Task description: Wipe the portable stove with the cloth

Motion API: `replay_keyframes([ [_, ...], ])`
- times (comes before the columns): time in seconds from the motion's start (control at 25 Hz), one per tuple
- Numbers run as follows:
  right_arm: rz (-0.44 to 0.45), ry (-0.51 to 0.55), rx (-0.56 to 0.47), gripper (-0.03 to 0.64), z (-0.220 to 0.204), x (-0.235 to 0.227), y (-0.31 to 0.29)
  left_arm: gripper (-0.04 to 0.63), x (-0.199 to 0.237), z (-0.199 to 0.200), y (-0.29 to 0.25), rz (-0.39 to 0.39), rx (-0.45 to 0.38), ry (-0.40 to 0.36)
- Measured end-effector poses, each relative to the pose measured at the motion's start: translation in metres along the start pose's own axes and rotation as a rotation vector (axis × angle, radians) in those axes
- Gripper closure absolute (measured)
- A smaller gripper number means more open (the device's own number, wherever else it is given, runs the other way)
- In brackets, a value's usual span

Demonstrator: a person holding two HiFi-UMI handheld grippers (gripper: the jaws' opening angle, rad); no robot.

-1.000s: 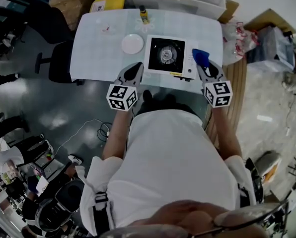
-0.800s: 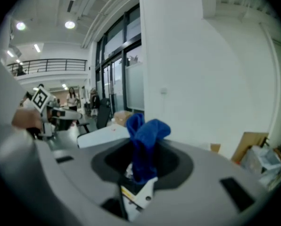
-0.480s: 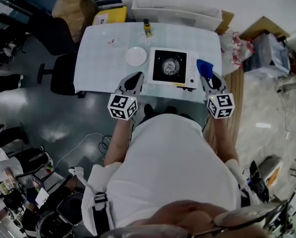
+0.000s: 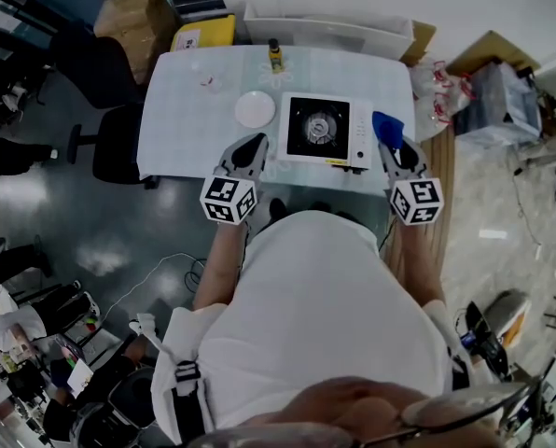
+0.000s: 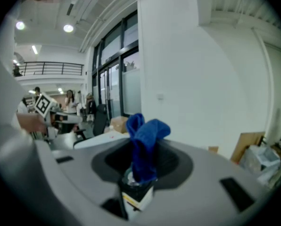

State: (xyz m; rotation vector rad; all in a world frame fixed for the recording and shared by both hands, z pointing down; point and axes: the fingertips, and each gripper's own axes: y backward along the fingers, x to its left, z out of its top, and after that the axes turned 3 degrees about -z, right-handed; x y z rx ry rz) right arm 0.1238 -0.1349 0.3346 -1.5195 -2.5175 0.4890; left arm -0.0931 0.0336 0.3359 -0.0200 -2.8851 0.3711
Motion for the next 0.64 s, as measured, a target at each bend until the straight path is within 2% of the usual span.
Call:
replay_keyframes([
  [0.64, -0.01, 0.011, -0.014, 0.48, 0.006, 0.003, -0.004, 0.56, 0.011, 0.004, -0.002, -0.004, -0.008, 0.003],
])
